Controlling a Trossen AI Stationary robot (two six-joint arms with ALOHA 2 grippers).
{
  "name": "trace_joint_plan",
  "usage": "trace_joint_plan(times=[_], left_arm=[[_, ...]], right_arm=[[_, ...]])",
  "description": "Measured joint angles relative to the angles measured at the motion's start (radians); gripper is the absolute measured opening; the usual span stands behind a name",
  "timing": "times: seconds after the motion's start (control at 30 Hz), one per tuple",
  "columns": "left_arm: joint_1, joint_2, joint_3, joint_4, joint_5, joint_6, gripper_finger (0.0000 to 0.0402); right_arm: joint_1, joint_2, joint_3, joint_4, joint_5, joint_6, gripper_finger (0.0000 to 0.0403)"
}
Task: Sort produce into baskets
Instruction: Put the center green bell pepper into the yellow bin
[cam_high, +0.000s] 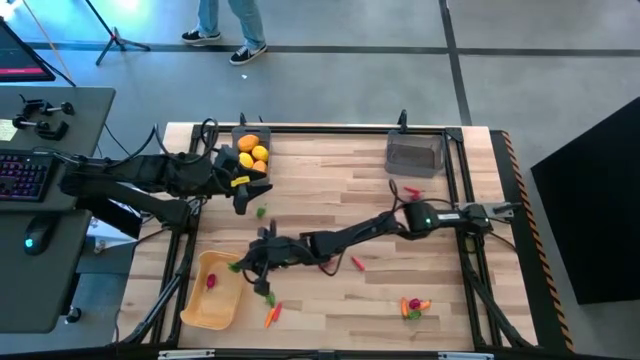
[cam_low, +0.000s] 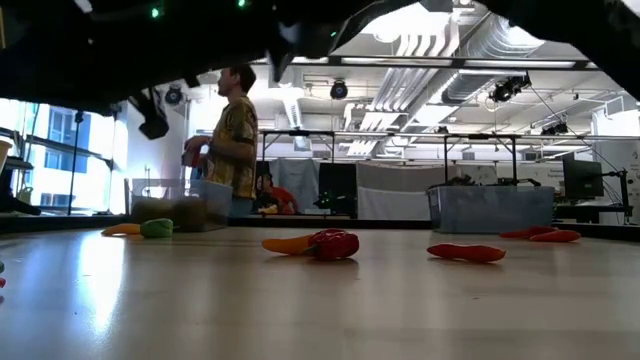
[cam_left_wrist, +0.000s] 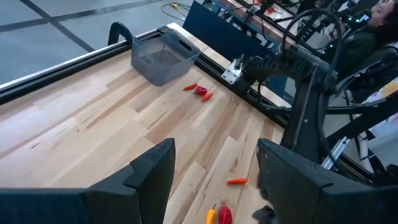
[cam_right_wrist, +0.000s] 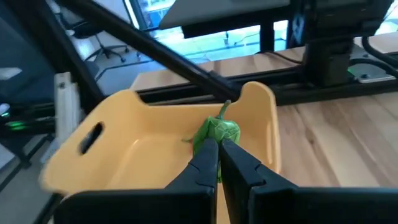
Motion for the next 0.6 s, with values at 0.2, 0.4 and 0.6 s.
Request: trace_joint_plan(times=[0.2,0.4,0.6], left_arm=[[0.0,0.0,0.0,0.0,0.0,-0.006,0.0213],[0.0,0.0,0.0,0.0,0.001,-0.005,0.0213],[0.0,0.0,0.0,0.0,0.001,0.007,0.0213]], right_arm=[[-0.012,0.056,0.081,-0.003,-0.017,0.09,0.0],[-0.014,0.056,0.082,0.003,-0.028,0.101,0.0026],[-0.02,0.056,0.082,0.011,-0.065,0.114,0.0126]])
